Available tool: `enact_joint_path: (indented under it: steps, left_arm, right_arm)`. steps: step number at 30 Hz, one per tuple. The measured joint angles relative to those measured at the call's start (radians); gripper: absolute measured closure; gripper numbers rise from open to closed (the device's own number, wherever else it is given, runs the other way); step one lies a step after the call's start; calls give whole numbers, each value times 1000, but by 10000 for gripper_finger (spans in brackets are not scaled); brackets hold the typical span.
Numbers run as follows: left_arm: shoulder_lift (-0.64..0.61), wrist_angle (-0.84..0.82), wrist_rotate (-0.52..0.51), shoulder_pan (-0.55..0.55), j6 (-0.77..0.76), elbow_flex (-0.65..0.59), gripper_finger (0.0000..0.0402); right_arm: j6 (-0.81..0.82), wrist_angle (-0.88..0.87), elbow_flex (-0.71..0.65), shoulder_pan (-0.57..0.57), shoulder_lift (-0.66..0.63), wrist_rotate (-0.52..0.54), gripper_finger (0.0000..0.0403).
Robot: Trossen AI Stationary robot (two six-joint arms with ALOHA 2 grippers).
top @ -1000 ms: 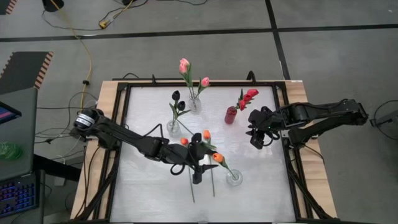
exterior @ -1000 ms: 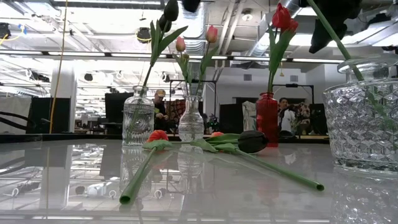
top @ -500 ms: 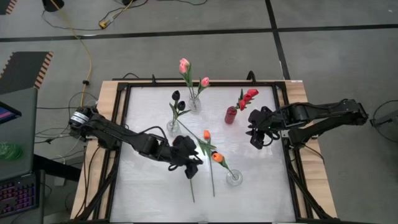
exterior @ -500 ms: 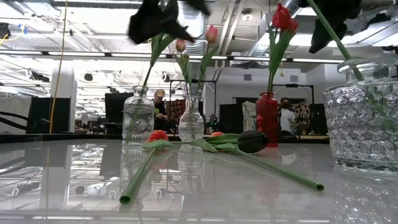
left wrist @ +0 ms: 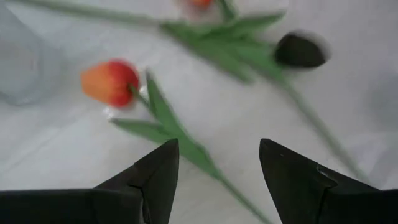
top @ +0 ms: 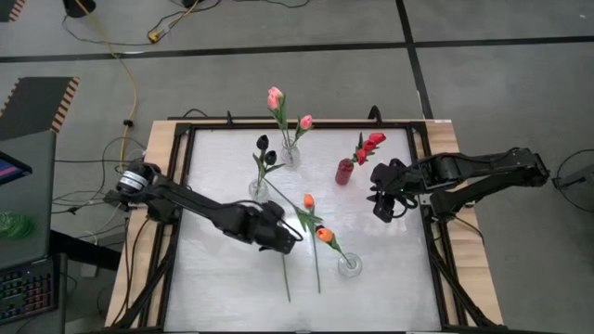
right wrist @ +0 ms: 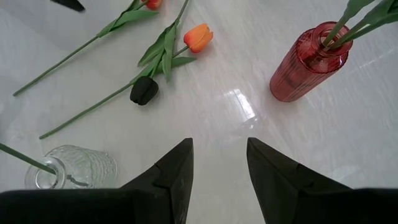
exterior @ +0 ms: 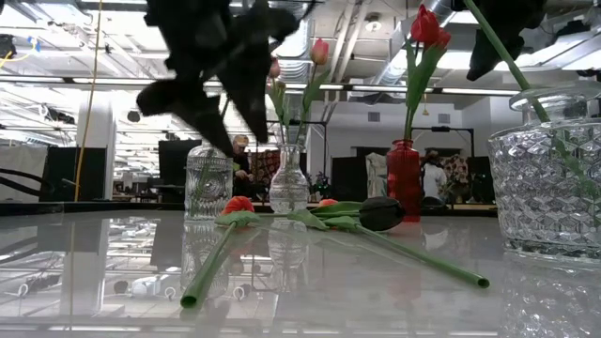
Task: Sort flowers into vase by color
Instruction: Put the orange tulip into the bottom transparent vase
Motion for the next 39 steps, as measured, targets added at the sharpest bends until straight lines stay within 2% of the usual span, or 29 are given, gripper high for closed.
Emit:
enact_joint_path:
  steps: [12, 21, 33, 39]
  left_arm:
    - [153, 7, 73, 60, -34, 0, 191]
    - [189, 14, 110, 84, -13, 0, 200]
    - [188, 16, 119, 79, -18, 0, 342]
    - [188, 18, 127, 78, -7, 0, 394]
  right_arm:
    - [0, 0, 0, 0, 0, 0, 225]
    - [0, 0, 0, 0, 0, 0, 225]
    - [0, 0, 0, 0, 0, 0, 225]
    - [0, 0, 0, 0, 0, 0, 225]
